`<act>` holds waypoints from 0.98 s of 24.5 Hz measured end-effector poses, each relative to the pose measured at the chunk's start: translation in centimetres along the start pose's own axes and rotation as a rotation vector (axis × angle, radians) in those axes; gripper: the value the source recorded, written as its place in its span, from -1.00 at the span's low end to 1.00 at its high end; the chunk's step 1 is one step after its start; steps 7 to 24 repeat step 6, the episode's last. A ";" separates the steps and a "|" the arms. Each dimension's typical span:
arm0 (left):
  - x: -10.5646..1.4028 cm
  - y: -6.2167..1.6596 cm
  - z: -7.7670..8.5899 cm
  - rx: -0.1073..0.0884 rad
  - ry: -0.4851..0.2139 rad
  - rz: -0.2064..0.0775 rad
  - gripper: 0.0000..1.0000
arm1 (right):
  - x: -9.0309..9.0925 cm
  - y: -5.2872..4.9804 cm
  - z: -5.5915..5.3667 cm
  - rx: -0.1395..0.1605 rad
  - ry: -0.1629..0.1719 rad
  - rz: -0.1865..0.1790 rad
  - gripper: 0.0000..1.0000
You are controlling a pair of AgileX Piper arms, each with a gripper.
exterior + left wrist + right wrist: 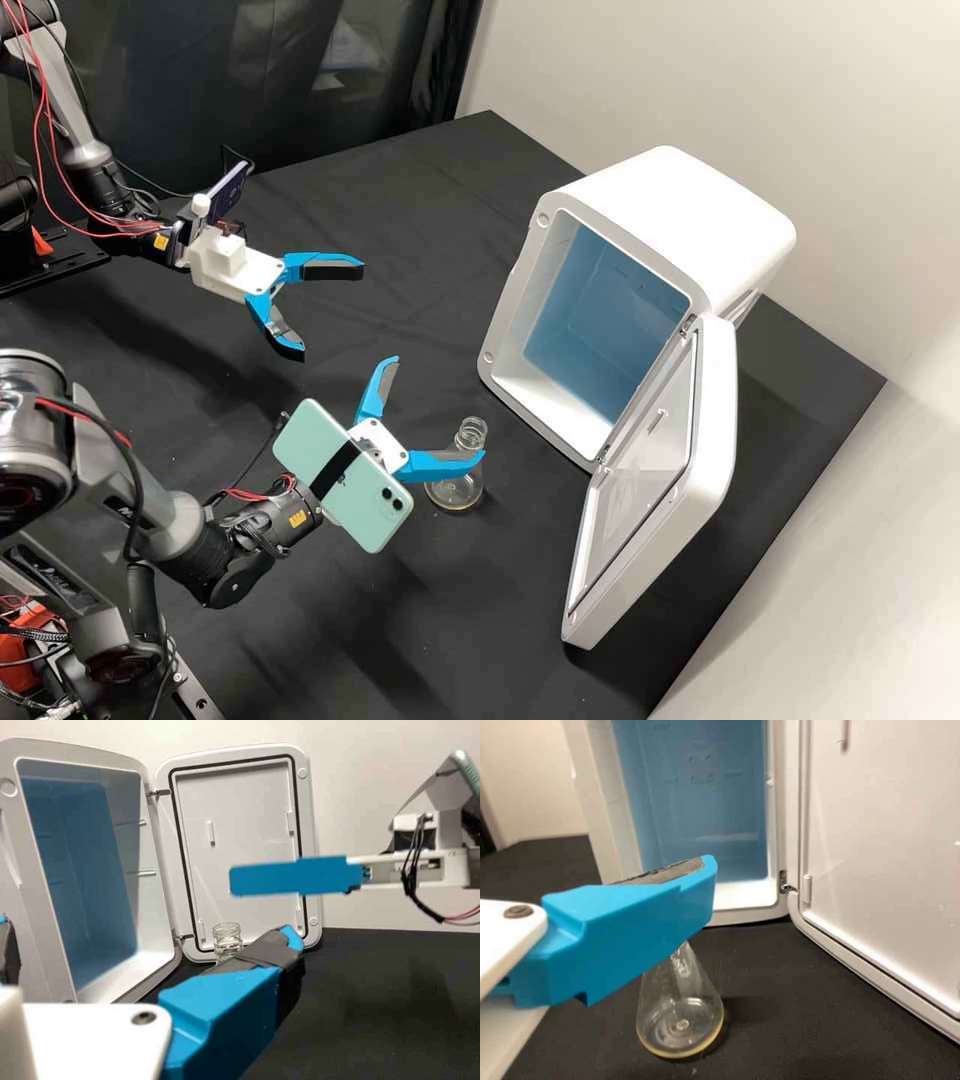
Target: Take the flask out of the incubator
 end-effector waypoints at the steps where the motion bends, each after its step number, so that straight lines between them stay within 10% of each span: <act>1: -0.1 -0.07 0.0 -0.002 0.000 -0.003 1.00 | -0.1 0.1 -0.1 0.003 0.002 0.007 1.00; 24: -0.1 -0.12 0.0 -0.013 0.002 -0.005 1.00 | -0.2 0.3 -0.2 0.018 0.007 0.021 1.00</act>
